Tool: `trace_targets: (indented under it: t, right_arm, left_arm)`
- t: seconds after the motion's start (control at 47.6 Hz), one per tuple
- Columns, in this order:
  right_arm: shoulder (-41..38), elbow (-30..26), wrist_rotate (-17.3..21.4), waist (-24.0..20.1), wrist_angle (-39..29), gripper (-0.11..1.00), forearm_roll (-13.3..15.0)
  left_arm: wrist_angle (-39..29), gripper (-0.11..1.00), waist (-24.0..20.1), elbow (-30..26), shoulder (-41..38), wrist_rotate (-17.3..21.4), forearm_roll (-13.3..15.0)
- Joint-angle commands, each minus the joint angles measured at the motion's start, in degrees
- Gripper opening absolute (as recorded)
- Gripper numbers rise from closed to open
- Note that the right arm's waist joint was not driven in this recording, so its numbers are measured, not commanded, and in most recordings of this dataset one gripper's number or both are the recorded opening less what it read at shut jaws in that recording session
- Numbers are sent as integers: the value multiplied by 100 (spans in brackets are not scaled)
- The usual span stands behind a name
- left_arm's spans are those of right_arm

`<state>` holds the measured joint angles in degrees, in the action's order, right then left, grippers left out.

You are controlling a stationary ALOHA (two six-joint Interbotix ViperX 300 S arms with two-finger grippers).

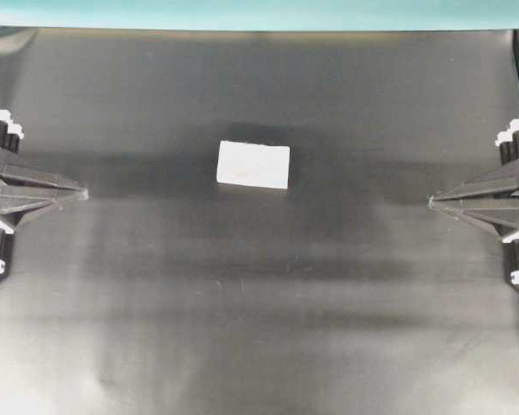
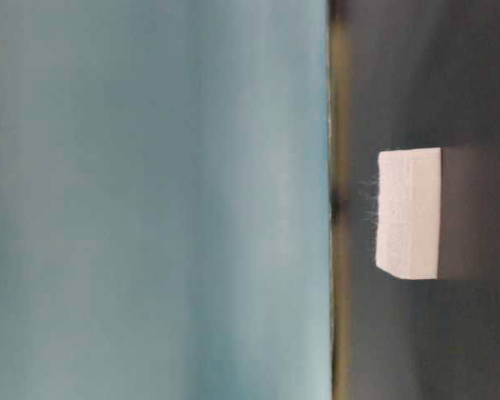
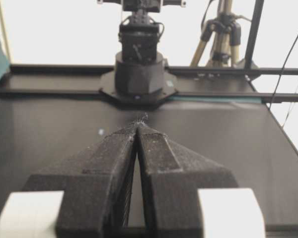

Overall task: Push the sponge with the left arm to wipe the table.
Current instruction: 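Move the left gripper toward the white sponge at table center, then lower the left gripper onto the white sponge and grip it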

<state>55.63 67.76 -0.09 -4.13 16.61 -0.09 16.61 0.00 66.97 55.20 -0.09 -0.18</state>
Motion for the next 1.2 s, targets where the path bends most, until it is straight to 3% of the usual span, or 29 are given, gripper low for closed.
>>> trace_targets:
  t: [0.0,0.21,0.567,0.672,0.819,0.924,1.176]
  right_arm:
    - [-88,18,0,0,18,3,-9]
    - [-79,299,53,0,-35,-1,0]
    - [-79,413,53,0,-35,-1,-9]
    - [-62,422,53,0,-35,-1,0]
    - [-62,431,26,0,-35,-1,-9]
    - [-62,475,26,0,-44,-1,-9]
    - [-44,527,18,0,-35,-1,-9]
  left_arm:
    - [35,5,229,-185,-316,-316,-220]
    - [141,1,-44,-492,-1187,-949,-220]
    - [1099,3,-800,-1283,-3445,-1081,-220]
    - [1099,18,-984,-1723,-4210,-1301,-229]
    - [475,62,-1195,-2479,-5045,-1661,-229]
    - [-44,86,-1318,-3006,-5607,-1688,-229]
    - [-185,85,-1635,-3630,-6609,-1793,-220]
